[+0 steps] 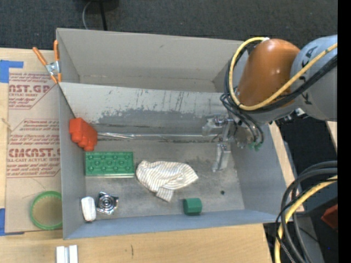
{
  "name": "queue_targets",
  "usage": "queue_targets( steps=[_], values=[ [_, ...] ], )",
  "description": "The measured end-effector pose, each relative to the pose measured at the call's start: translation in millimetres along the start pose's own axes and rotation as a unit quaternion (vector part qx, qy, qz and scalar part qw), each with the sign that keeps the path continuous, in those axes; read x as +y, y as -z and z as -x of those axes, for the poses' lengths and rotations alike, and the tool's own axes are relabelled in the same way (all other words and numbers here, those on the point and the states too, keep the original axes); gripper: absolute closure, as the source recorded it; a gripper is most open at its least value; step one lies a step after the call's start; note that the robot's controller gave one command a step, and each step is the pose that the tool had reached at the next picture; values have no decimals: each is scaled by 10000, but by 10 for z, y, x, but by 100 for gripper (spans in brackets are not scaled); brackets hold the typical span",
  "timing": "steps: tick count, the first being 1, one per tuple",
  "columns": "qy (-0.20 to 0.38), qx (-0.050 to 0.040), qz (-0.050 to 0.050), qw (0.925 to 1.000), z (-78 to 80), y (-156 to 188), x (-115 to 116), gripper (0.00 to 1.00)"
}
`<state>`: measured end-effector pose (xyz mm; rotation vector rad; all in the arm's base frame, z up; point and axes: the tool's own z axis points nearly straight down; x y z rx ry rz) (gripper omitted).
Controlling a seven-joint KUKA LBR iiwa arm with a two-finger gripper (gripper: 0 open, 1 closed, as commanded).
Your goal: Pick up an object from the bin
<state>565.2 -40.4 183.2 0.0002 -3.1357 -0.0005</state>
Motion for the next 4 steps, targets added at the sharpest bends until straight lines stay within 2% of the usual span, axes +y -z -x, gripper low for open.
queue_targets(
  steps=[1, 2, 3, 4],
  values=[
    [3, -39, -3, 10000, 16, 46, 0, 0],
    [-317, -61, -2, 9995, -56, -380, 374, 0],
    [-337, -37, 26, 9994, -97, -791, 472, 0],
    [-617, -43, -16, 9981, -256, -985, 311, 0]
  ],
)
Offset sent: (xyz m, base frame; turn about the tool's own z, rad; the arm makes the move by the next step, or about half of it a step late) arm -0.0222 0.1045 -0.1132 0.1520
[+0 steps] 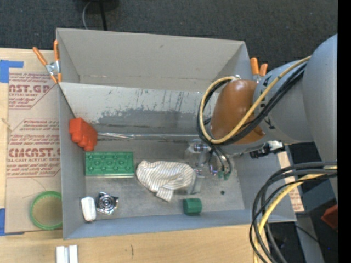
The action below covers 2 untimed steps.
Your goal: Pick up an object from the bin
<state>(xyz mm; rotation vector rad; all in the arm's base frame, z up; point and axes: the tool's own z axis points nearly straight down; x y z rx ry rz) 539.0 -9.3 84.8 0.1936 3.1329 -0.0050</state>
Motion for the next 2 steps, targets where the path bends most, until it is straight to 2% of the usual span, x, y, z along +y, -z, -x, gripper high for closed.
queue_targets(
  steps=[1, 2],
  values=[
    [464, 4, 29, 9989, -101, -82, 438, 0],
    [1142, -7, 3, 9935, -294, -144, 520, 100]
  ],
)
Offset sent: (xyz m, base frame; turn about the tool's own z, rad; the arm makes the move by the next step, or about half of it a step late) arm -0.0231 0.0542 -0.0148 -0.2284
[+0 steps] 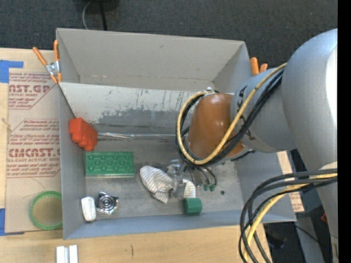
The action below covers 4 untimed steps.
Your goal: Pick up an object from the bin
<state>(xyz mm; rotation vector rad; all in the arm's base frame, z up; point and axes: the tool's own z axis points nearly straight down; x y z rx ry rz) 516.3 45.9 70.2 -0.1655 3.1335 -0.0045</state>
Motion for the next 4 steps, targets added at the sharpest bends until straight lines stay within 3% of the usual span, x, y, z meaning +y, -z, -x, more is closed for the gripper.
queue_targets(
  steps=[1, 2, 3, 4],
  values=[
    [0, 0, 0, 10000, 0, 0, 0, 100],
    [16, -4, 0, 10000, -127, 960, 47, 100],
    [18, -3, -1, 10000, -127, 960, 48, 100],
    [52, 37, 0, 10000, -155, 1378, 28, 100]
  ],
)
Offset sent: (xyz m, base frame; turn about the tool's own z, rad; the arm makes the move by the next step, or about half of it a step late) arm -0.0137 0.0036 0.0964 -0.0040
